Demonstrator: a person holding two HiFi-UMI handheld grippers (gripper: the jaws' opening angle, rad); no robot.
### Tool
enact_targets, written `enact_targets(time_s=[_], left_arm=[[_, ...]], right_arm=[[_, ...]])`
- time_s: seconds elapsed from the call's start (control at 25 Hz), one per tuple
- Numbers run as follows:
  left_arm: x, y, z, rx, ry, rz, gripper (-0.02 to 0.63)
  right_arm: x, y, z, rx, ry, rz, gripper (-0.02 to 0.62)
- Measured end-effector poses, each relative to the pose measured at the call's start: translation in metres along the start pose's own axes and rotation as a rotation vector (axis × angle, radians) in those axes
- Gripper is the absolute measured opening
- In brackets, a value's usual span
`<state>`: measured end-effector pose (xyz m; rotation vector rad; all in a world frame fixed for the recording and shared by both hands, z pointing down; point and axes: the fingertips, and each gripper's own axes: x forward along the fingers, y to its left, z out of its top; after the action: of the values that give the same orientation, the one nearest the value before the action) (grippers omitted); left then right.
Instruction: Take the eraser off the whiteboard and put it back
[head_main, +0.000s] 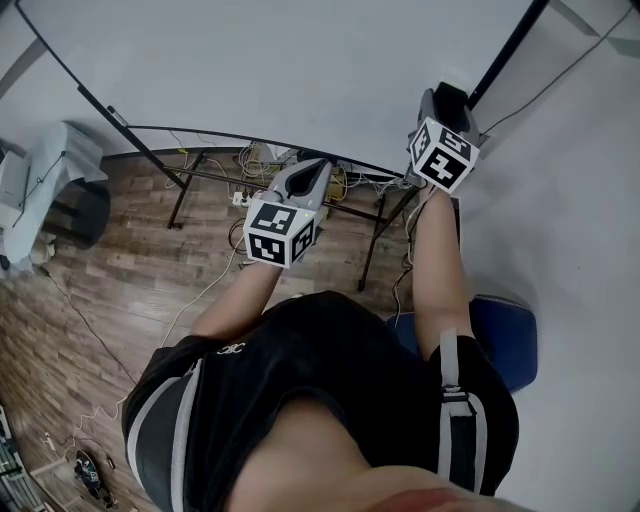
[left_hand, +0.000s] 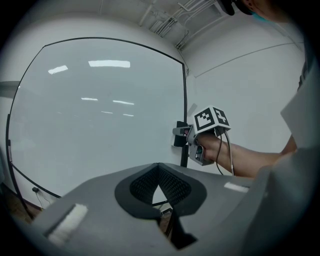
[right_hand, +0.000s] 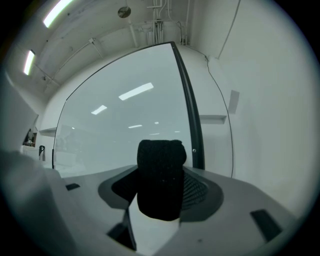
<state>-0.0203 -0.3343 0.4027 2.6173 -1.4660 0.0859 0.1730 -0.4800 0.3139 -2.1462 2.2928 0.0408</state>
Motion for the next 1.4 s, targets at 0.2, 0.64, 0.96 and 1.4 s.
enact_targets(time_s=[0.2,0.64,0.96,1.4], left_arm=[[-0.003,-0.003,0.002,-0.003,-0.003,-0.001,0.009],[0.0,-0.012,-0.004,-0.011,0.01,-0.024,0.009],[0.009,-0.018,-0.008,-0.022,0.012,-0.047,0.009],[0.025,-0.035,-0.01,-0.011,0.016,-0.108,0.009]], right_arm=[[-0.015,0.002,0.019,-0.013,-0.044,0.012,0.242],[-0.07,0.0,0.036,0.038,-0.136,0.067,0.244],[-0.121,0.0,0.028,0.029,-0.142,0.079,0.244],[-0.167,-0.015,-0.031,0.039,-0.064,0.019,0.244]])
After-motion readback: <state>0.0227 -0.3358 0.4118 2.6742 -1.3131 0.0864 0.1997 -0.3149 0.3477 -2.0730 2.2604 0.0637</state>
